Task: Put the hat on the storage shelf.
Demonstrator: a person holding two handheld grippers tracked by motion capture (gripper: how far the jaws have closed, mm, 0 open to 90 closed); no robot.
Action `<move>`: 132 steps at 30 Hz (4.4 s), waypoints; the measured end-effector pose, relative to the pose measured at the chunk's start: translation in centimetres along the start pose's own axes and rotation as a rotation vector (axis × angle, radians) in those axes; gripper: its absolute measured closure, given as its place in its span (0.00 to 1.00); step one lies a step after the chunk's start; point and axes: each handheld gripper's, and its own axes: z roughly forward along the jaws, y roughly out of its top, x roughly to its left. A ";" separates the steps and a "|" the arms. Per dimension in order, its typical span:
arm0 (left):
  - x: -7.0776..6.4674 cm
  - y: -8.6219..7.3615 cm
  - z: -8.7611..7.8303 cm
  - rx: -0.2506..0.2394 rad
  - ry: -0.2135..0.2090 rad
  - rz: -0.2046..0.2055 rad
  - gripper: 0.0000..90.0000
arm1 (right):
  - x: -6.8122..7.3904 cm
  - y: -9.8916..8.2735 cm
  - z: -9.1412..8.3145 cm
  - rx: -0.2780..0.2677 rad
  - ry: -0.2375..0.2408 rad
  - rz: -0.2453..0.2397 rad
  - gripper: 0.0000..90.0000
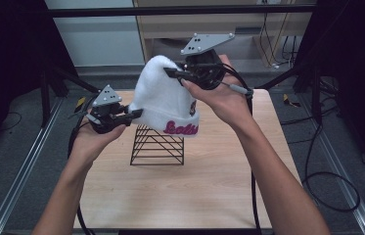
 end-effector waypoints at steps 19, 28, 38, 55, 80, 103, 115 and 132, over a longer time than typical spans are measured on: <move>0.9 -1.4 -0.4 -0.002 0.031 -0.031 0.80 | 0.2 -0.2 1.9 0.015 0.016 0.001 0.89; 1.4 -2.1 -0.6 -0.002 0.060 -0.041 0.80 | 0.1 -0.3 3.1 0.021 0.028 0.006 0.89; 1.9 -3.1 -0.8 -0.011 0.077 -0.063 0.80 | 0.3 -0.5 4.4 0.029 0.042 0.007 0.89; 2.1 -4.3 -0.3 -0.005 0.096 -0.076 0.80 | 0.5 -1.5 5.4 0.049 0.056 0.006 0.89; 1.4 -7.0 0.8 0.032 0.084 -0.080 0.80 | 1.5 -3.7 6.0 0.096 0.077 -0.004 0.88; 1.1 -9.8 1.8 0.057 0.071 -0.111 0.79 | 3.2 -5.6 6.7 0.145 0.101 -0.021 0.88; 1.0 -11.3 2.4 0.078 0.066 -0.120 0.79 | 3.8 -6.7 7.3 0.172 0.118 -0.018 0.88; 1.0 -13.0 3.2 0.108 0.065 -0.132 0.79 | 4.5 -8.0 8.2 0.204 0.144 -0.013 0.89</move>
